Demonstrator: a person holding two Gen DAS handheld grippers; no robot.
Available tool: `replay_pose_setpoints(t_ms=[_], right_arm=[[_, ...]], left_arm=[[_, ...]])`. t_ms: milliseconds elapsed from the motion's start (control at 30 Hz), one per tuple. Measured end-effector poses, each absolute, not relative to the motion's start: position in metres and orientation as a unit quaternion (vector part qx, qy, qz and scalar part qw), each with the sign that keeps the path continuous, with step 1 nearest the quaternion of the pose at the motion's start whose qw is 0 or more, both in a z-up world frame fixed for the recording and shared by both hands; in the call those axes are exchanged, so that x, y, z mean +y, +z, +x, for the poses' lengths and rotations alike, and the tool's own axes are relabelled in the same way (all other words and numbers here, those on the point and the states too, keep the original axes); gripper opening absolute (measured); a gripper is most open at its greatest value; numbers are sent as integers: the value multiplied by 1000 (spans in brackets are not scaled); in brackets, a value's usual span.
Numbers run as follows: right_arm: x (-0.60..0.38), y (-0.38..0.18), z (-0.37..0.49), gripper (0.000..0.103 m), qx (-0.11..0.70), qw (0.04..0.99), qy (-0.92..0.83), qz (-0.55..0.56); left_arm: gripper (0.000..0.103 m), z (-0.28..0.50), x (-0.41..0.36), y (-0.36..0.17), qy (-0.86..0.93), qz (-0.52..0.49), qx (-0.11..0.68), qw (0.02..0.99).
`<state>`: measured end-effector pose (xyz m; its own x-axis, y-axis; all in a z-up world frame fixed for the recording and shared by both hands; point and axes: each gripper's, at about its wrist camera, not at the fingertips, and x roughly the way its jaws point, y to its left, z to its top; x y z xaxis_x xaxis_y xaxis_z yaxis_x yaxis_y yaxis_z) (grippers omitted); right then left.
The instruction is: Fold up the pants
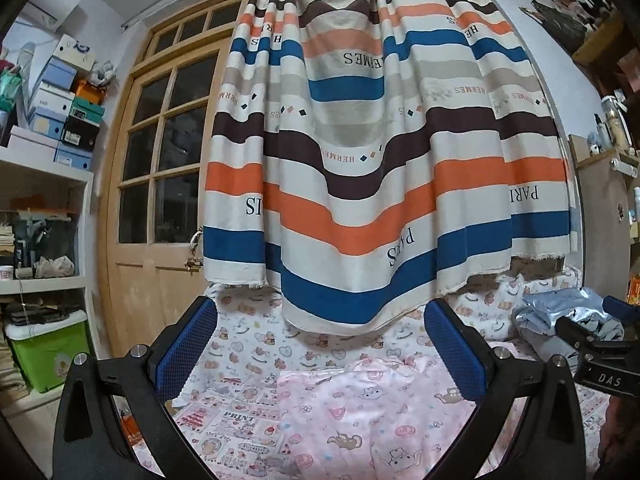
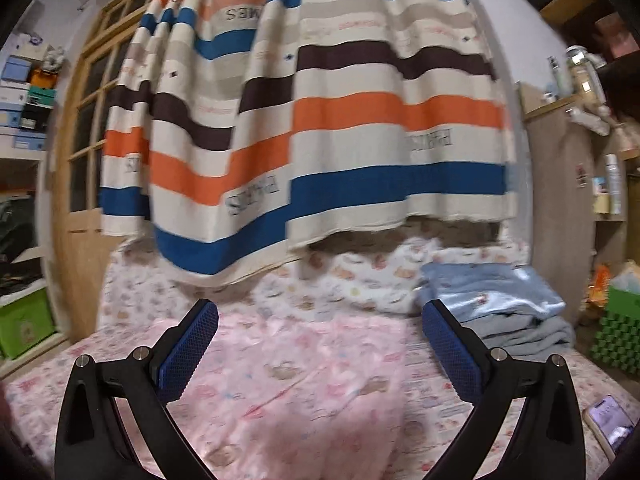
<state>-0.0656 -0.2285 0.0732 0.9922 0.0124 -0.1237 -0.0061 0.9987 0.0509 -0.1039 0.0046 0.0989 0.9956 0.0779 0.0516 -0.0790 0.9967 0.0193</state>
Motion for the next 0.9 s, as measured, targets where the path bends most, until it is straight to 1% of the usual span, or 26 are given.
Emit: replay_pose_setpoints(t_ms=[67,133,200,267,400,567,633,733,833,900], right_arm=[[-224,79,-69,102,42,999,-13,8],[-215,85,-69,102,41,999,-15,-31],[-204,92,-68,102,37,997,-7,-68],[-196,98,-68,102,20,997,-8,-78],[-184,112,-60,102,5,997,15,-69],[-173,132,-32,102,11,998,43,-36],[-167,138,-13,102,36,997,51,-40],[-152,145,26,102,73,991,88,-63],[-136,141,74,102,117,984,109,-81],[-126,128,116,102,182,969,152,-70]], left_arm=[[103,-102,8,104,30,25,-32,999],[103,-99,13,114,27,46,-41,998],[103,-93,20,125,35,49,-42,997],[103,-87,28,136,38,45,-53,997],[103,-68,39,147,56,35,-73,995],[103,-21,46,147,48,35,-60,996],[103,4,52,143,61,19,-45,997],[103,40,57,136,70,21,-23,997],[103,77,72,123,96,11,4,995],[103,96,80,110,122,13,14,992]])
